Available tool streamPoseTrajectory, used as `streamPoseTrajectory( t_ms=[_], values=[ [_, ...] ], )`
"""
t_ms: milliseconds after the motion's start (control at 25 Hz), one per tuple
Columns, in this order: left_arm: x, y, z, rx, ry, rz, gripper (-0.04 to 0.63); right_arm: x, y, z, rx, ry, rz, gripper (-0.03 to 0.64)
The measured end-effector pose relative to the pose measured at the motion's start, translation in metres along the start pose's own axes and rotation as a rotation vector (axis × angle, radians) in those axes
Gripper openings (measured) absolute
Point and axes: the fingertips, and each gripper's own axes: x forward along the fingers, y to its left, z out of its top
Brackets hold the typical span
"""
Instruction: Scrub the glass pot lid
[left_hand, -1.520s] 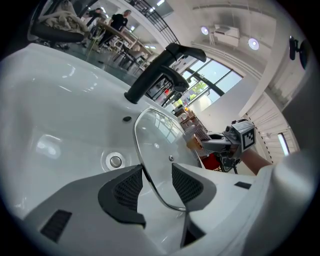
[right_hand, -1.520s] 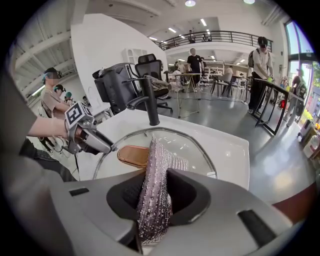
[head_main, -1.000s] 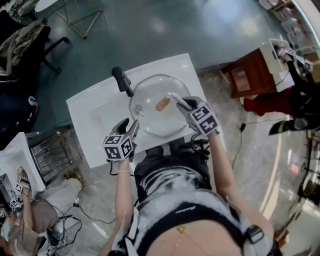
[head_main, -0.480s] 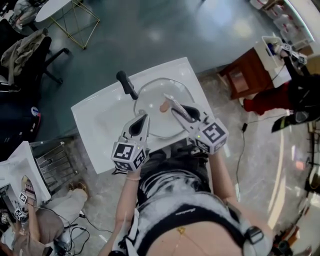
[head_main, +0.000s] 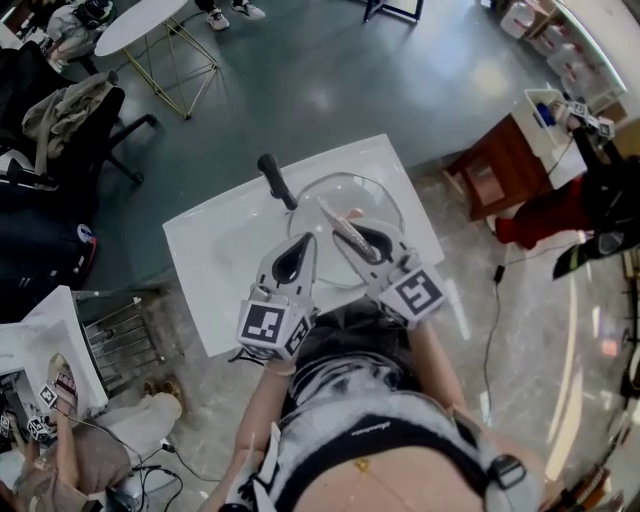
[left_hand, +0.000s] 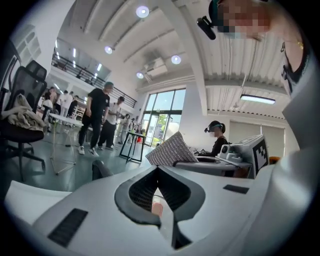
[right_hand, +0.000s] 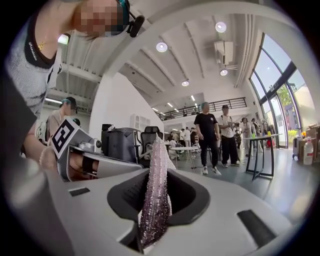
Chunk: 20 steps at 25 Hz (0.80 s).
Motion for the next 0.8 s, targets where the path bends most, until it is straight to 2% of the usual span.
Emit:
streamPoseTrajectory(
  t_ms=[120,400,520,800],
  values=[
    [-0.005,-0.001,0.016,0.025,-0.032,0.027,-0.009,0.003,0.004,0.018,-0.037,-0.057,0.021,0.086],
    [-0.01,-0.028,0.029,0.06,-0.07,0.099,-0.009,-0.02,-0.001,0.046,0.015,-0.201,0.048,0.084],
    [-0.01,-0.051,0.032,0.07,-0.088,0.134,-0.009,-0.046,0.004,0.048,0.054,-0.186,0.075,0.084],
    [-0.02,-0.121,0.025,0.088,-0.124,0.23,-0.009,-0.122,0.006,0.042,0.034,-0.155,0.099,0.084]
  ],
)
